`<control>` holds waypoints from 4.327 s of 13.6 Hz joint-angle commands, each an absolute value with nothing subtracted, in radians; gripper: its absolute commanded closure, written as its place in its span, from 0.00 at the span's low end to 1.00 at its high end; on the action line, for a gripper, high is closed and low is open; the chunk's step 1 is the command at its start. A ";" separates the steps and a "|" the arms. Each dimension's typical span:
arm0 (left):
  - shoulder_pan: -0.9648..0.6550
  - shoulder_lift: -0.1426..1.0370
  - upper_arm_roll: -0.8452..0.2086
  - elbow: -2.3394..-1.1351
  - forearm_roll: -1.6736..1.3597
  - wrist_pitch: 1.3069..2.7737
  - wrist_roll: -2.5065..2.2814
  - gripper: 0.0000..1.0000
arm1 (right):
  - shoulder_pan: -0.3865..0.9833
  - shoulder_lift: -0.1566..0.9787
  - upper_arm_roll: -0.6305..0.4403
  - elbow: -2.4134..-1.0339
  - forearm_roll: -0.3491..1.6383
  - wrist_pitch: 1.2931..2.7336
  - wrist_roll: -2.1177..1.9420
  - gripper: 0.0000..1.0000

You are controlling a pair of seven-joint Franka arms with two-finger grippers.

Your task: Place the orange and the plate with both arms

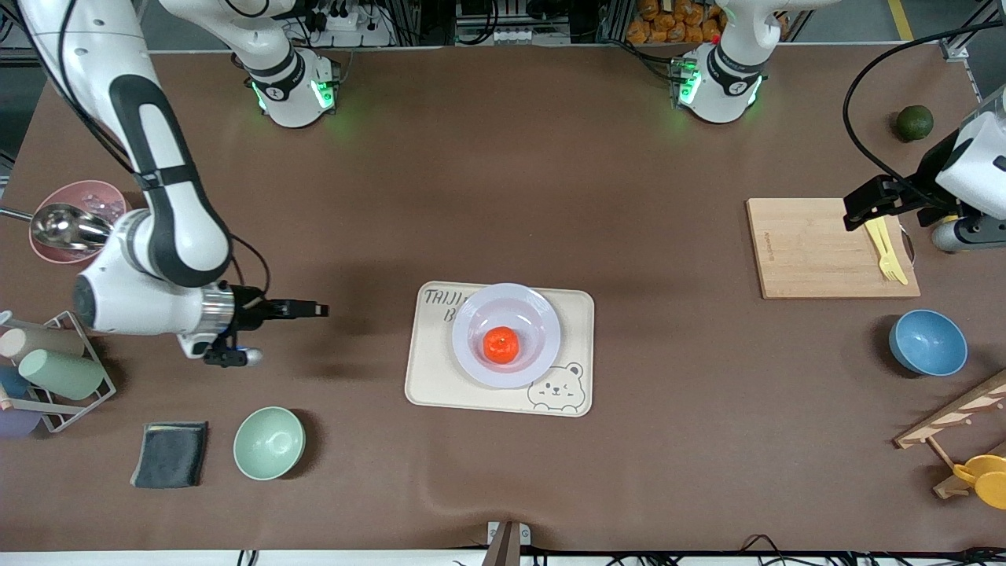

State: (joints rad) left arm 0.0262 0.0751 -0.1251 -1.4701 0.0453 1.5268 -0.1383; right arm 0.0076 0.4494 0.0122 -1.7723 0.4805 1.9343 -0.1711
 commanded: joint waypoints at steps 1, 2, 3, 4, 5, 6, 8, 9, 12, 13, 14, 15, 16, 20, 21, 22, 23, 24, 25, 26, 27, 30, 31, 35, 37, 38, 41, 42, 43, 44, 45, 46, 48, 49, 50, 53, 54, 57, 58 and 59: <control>0.023 0.058 -0.121 -1.476 0.037 1.522 -0.147 0.00 | -0.095 0.379 0.046 -1.755 0.289 1.846 -0.188 0.00; 0.021 0.058 -0.121 -1.476 0.037 1.522 -0.147 0.00 | -0.118 0.367 0.055 -1.735 0.225 1.826 -0.224 0.00; 0.021 0.058 -0.121 -1.476 0.037 1.522 -0.143 0.00 | -0.145 0.367 0.057 -1.702 0.175 1.787 -0.271 0.00; 0.023 0.057 -0.121 -1.474 0.037 1.522 -0.138 0.00 | -0.155 0.367 0.055 -1.659 0.157 1.726 -0.288 0.00; 0.025 0.057 -0.121 -1.474 0.037 1.522 -0.135 0.00 | -0.159 0.368 0.054 -1.617 0.144 1.668 -0.288 0.00; 0.025 0.057 -0.121 -1.471 0.037 1.522 -0.130 0.00 | -0.158 0.350 0.052 -1.603 0.106 1.633 -0.282 0.00; 0.026 0.057 -0.121 -1.470 0.037 1.522 -0.129 0.00 | -0.149 0.275 0.048 -1.611 0.095 1.629 -0.272 0.00; 0.028 0.055 -0.120 -1.470 0.037 1.522 -0.127 0.00 | -0.144 0.243 0.041 -1.614 0.095 1.611 -0.264 0.00; 0.028 0.055 -0.117 -1.468 0.037 1.522 -0.126 0.00 | -0.083 0.174 -0.034 -1.614 0.098 1.551 -0.218 0.00; 0.028 0.055 -0.117 -1.467 0.040 1.522 -0.127 0.00 | -0.084 0.149 -0.034 -1.615 0.097 1.545 -0.218 0.00; 0.028 0.055 -0.117 -1.465 0.038 1.522 -0.127 0.00 | -0.084 0.115 -0.034 -1.624 0.097 1.543 -0.219 0.00; 0.028 0.055 -0.115 -1.457 0.038 1.522 -0.129 0.00 | -0.081 0.083 -0.031 -1.635 0.095 1.546 -0.218 0.00; 0.028 0.055 -0.115 -1.450 0.046 1.522 -0.130 0.00 | -0.068 0.063 -0.031 -1.634 0.094 1.545 -0.216 0.00; 0.028 0.055 -0.117 -1.448 0.049 1.519 -0.130 0.00 | 0.004 0.008 -0.058 -1.628 0.049 1.543 -0.216 0.00; 0.028 0.055 -0.117 -1.448 0.046 1.511 -0.130 0.00 | 0.027 -0.014 -0.066 -1.628 0.026 1.548 -0.215 0.00; 0.028 0.055 -0.117 -1.448 0.043 1.503 -0.132 0.00 | 0.031 -0.014 -0.066 -1.625 0.012 1.560 -0.215 0.00; 0.028 0.055 -0.117 -1.448 0.046 1.494 -0.132 0.00 | 0.019 -0.011 -0.064 -1.623 0.012 1.584 -0.218 0.00; 0.028 0.055 -0.112 -1.448 0.049 1.494 -0.132 0.00 | 0.012 -0.009 -0.063 -1.621 0.014 1.594 -0.225 0.00; 0.028 0.055 -0.110 -1.448 0.051 1.494 -0.132 0.00 | 0.008 -0.008 -0.060 -1.618 0.011 1.595 -0.227 0.00; 0.028 0.046 -0.110 -1.448 0.051 1.494 -0.132 0.00 | 0.005 -0.008 -0.055 -1.612 -0.003 1.597 -0.229 0.00; 0.029 0.041 -0.110 -1.448 0.051 1.493 -0.133 0.00 | 0.000 -0.005 -0.054 -1.611 -0.014 1.597 -0.227 0.00; 0.032 0.040 -0.110 -1.450 0.051 1.493 -0.132 0.00 | -0.030 -0.003 -0.022 -1.611 -0.014 1.608 -0.227 0.00; 0.032 0.040 -0.109 -1.450 0.051 1.493 -0.132 0.00 | -0.050 -0.002 -0.008 -1.611 -0.009 1.609 -0.227 0.00; 0.040 0.038 -0.107 -1.450 0.051 1.493 -0.129 0.00 | -0.049 -0.002 -0.006 -1.611 -0.003 1.614 -0.216 0.00; 0.055 0.028 -0.110 -1.451 0.046 1.493 -0.127 0.00 | -0.046 -0.002 -0.005 -1.611 -0.005 1.612 -0.190 0.00; 0.063 0.025 -0.110 -1.453 0.040 1.493 -0.127 0.00 | -0.046 -0.002 -0.006 -1.611 -0.006 1.612 -0.184 0.00; 0.060 0.003 -0.121 -1.468 0.038 1.490 -0.149 0.00 | -0.046 -0.003 -0.005 -1.600 -0.005 1.603 -0.183 0.00; 0.060 -0.001 -0.121 -1.476 0.038 1.489 -0.149 0.00 | -0.046 -0.005 -0.002 -1.592 -0.005 1.598 -0.164 0.00; 0.060 -0.003 -0.123 -1.479 0.038 1.489 -0.149 0.00 | -0.045 -0.003 -0.002 -1.588 -0.006 1.597 -0.138 0.00; 0.060 -0.003 -0.123 -1.477 0.038 1.489 -0.144 0.00 | -0.043 -0.003 -0.002 -1.583 -0.005 1.597 -0.135 0.00; 0.058 0.003 -0.123 -1.476 0.038 1.489 -0.129 0.00 | -0.040 -0.003 0.000 -1.585 -0.005 1.595 -0.127 0.00; 0.055 0.012 -0.121 -1.468 0.043 1.489 -0.129 0.00 | -0.038 -0.003 -0.002 -1.583 -0.005 1.588 -0.095 0.00; 0.052 0.014 -0.121 -1.466 0.037 1.489 -0.143 0.00 | -0.040 -0.003 -0.003 -1.580 -0.005 1.586 -0.094 0.00; 0.052 0.014 -0.121 -1.466 0.037 1.489 -0.143 0.00 | -0.038 -0.002 -0.005 -1.582 -0.005 1.583 -0.092 0.00; 0.052 0.014 -0.123 -1.466 0.034 1.489 -0.143 0.00 | -0.038 -0.002 -0.006 -1.582 -0.005 1.585 -0.095 0.00; 0.049 0.014 -0.123 -1.466 0.034 1.489 -0.143 0.00 | -0.020 -0.002 -0.003 -1.580 -0.006 1.585 -0.091 0.00; 0.051 0.012 -0.123 -1.466 0.034 1.489 -0.143 0.00 | -0.017 -0.002 -0.005 -1.582 -0.006 1.582 -0.091 0.00; 0.049 0.012 -0.123 -1.466 0.034 1.489 -0.143 0.00 | -0.018 -0.002 -0.005 -1.580 -0.006 1.562 -0.091 0.00; 0.049 0.014 -0.123 -1.466 0.034 1.489 -0.141 0.00 | -0.018 -0.002 -0.005 -1.580 -0.006 1.563 -0.092 0.00; 0.049 0.014 -0.123 -1.466 0.029 1.489 -0.141 0.00 | -0.018 -0.002 -0.005 -1.582 -0.006 1.565 -0.091 0.00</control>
State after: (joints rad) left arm 0.0494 0.0238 -0.1222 -1.4598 0.0453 1.4937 -0.1382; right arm -0.0206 0.0092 -0.0073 -1.5846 0.0092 1.5780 -0.1100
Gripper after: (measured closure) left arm 0.000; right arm 0.000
